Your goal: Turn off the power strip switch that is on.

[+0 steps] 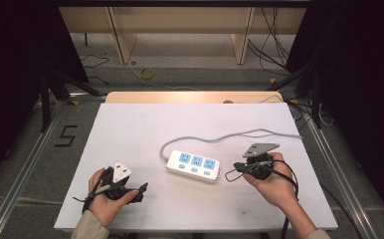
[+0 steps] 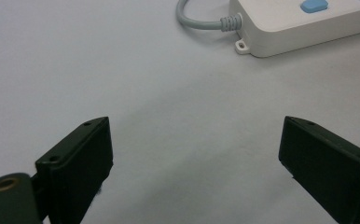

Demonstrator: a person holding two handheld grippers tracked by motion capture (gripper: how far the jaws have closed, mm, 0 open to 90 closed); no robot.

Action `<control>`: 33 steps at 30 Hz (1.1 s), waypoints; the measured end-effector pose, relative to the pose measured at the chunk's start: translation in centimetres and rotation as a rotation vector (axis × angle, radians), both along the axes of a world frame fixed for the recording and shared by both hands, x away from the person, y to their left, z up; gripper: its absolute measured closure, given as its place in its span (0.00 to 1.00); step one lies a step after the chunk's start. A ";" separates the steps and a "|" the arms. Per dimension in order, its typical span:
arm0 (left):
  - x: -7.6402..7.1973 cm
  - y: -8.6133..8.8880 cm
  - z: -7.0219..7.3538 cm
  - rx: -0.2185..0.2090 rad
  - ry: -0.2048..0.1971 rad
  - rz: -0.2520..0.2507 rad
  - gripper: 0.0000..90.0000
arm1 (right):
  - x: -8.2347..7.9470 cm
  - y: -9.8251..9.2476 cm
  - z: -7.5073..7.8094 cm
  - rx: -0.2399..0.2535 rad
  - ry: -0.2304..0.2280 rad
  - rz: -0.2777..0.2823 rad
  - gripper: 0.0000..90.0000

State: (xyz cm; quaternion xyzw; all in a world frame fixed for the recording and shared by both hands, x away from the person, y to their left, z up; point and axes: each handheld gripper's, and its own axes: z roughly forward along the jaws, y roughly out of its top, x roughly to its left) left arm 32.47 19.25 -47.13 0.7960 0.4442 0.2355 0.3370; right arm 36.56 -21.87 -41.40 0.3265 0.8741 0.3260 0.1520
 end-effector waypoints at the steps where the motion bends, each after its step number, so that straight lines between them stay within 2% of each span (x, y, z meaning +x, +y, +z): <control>1: 0.0 0.0 0.0 0.000 -0.002 0.001 0.10 | 0.0 0.0 0.0 0.000 0.000 0.000 1.00; 33: 0.0 -0.3 -0.1 -0.002 0.003 -0.007 0.10 | 1.1 2.1 1.0 -0.034 0.029 0.042 1.00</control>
